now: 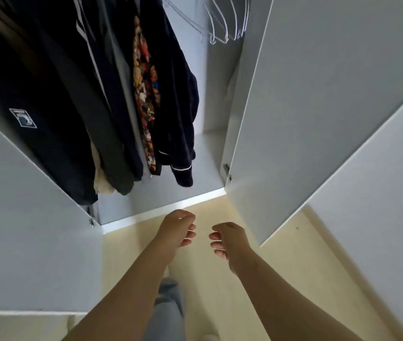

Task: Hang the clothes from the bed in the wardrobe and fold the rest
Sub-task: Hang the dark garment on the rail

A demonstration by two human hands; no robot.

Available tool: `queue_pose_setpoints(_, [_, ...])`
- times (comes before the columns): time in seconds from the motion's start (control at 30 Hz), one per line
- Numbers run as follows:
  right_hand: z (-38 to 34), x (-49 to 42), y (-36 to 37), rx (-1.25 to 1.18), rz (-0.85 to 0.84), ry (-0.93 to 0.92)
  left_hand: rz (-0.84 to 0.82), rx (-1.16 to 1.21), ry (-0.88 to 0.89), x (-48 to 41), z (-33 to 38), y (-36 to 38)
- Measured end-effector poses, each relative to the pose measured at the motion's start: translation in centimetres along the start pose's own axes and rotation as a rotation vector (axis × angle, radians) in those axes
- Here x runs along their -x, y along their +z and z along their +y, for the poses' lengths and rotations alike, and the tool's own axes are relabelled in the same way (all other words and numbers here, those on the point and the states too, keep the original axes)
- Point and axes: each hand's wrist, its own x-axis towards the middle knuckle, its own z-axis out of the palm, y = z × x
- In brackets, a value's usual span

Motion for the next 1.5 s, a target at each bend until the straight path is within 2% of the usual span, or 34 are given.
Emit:
queue_pose_setpoints(0.13, [6.8, 4.5, -2.3, -0.036, -0.007, 0.09, -0.018, -0.065, -0.065, 5.5, -6.3, 0.8])
queue_pose_setpoints(0.47, [22.0, 15.6, -4.6, -0.241, 0.174, 0.114, -0.188, -0.133, -0.104, 15.4, -19.1, -0.6])
queue_pose_setpoints(0.6, [29.4, 21.3, -4.6, -0.274, 0.22, 0.233, -0.231, -0.291, -0.148, 21.2, -24.4, -1.5])
queue_pose_setpoints(0.7, [34.1, 25.2, -5.7, -0.323, 0.267, 0.255, -0.308, -0.368, -0.175, 25.2, -27.6, -0.7])
queue_pose_setpoints(0.93, [45.7, 35.9, -11.8, -0.576, 0.463, 0.312, -0.544, -0.615, -0.097, 35.3, -35.6, 6.5])
queue_pose_setpoints(1.13, [55.6, 44.6, -19.9, -0.749, 0.62, 0.3, -0.656, -0.772, -0.02, 45.7, -43.0, 14.4])
queue_pose_setpoints(1.37, [68.6, 56.4, -29.9, -0.914, 0.756, 0.324, -0.796, -0.878, -0.09, 60.9, -53.8, 23.5])
queue_pose_setpoints(1.5, [73.0, 61.5, -34.4, -0.979, 0.828, 0.345, -0.877, -0.922, -0.105, 67.2, -57.4, 27.5])
